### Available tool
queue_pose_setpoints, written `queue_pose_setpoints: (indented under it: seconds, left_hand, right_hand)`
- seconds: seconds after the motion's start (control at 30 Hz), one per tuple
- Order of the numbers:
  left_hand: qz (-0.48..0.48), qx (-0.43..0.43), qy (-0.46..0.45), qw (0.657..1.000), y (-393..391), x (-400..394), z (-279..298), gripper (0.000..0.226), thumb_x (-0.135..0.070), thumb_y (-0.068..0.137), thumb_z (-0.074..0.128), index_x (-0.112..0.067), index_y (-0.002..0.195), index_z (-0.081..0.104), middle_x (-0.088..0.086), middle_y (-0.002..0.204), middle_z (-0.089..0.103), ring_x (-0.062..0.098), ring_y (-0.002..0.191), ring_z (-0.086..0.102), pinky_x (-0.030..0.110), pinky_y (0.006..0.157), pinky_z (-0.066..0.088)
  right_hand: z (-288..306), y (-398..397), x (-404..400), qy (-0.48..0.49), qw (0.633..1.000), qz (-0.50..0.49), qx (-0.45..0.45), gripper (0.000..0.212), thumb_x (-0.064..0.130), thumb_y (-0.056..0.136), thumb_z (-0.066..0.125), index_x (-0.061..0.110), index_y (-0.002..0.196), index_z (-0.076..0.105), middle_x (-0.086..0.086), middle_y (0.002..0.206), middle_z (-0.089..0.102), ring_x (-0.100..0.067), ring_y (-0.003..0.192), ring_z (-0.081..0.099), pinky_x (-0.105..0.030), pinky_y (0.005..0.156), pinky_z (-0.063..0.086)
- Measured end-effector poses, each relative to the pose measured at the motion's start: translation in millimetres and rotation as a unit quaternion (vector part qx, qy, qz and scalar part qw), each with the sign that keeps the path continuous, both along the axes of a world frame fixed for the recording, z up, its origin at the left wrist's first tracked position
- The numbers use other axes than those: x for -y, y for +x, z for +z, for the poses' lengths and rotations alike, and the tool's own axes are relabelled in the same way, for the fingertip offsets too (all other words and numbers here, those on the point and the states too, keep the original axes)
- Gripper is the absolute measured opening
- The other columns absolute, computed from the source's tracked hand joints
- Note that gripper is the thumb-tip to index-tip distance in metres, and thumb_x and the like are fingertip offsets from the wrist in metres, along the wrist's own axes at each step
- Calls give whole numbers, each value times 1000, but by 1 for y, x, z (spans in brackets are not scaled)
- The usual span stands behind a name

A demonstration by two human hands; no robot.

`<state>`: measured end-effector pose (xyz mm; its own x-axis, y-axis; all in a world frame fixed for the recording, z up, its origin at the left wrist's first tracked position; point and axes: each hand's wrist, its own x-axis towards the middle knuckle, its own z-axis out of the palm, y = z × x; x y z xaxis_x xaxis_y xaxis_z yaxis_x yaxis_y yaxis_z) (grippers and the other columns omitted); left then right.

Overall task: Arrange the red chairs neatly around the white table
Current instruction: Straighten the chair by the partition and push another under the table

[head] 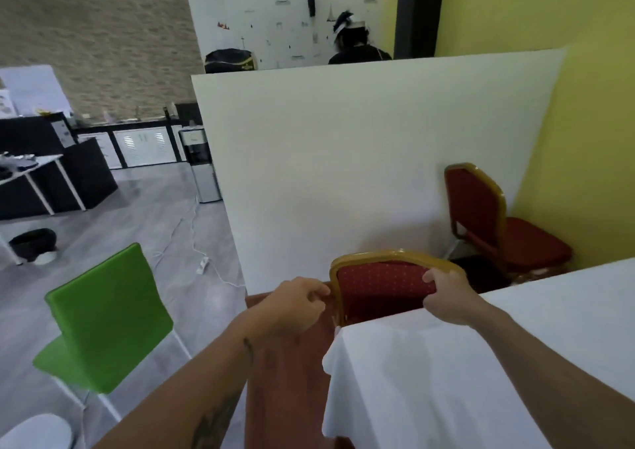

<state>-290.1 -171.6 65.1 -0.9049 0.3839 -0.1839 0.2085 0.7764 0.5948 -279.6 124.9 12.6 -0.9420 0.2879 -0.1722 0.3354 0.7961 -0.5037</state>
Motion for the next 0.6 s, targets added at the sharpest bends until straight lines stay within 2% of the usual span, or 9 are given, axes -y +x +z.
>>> queue_pose_setpoints:
  seconds: [0.07,0.17,0.33,0.47,0.6]
  left_hand:
    - [-19,-4,26,999,-36,-6,-5,30,-32,101,50,-28,128,63,0,115,72,17,102,69,34,95,54]
    - [-57,11,61,996,-86,-13,-12,41,-41,102,47,-26,139,54,2,121,69,20,108,66,40,101,51]
    - [-132,13,5,991,-168,-39,-29,52,-43,102,48,-21,150,46,6,141,59,25,124,58,40,109,44]
    - [-189,16,-32,981,-219,-74,-49,59,-38,98,56,-23,152,40,5,143,56,25,124,56,37,107,46]
    - [-235,-13,-67,970,-267,-110,-76,69,-30,93,61,-20,156,35,6,155,44,26,140,44,36,113,39]
  right_hand:
    - [3,-21,1,36,999,-16,10,59,21,77,63,15,135,53,-13,137,48,-31,123,50,-44,100,50]
    - [7,-48,7,60,996,-47,35,57,25,76,57,16,132,52,-12,126,54,-31,112,55,-43,95,52]
    - [2,-80,10,58,990,-96,84,72,30,73,53,16,142,42,-15,137,45,-36,123,47,-47,101,47]
    - [-7,-109,-4,51,982,-132,123,70,21,85,52,18,151,29,-18,149,30,-41,137,31,-50,108,39]
    - [-26,-149,-27,40,976,-172,126,73,20,88,52,21,156,24,-16,155,24,-43,142,23,-52,111,36]
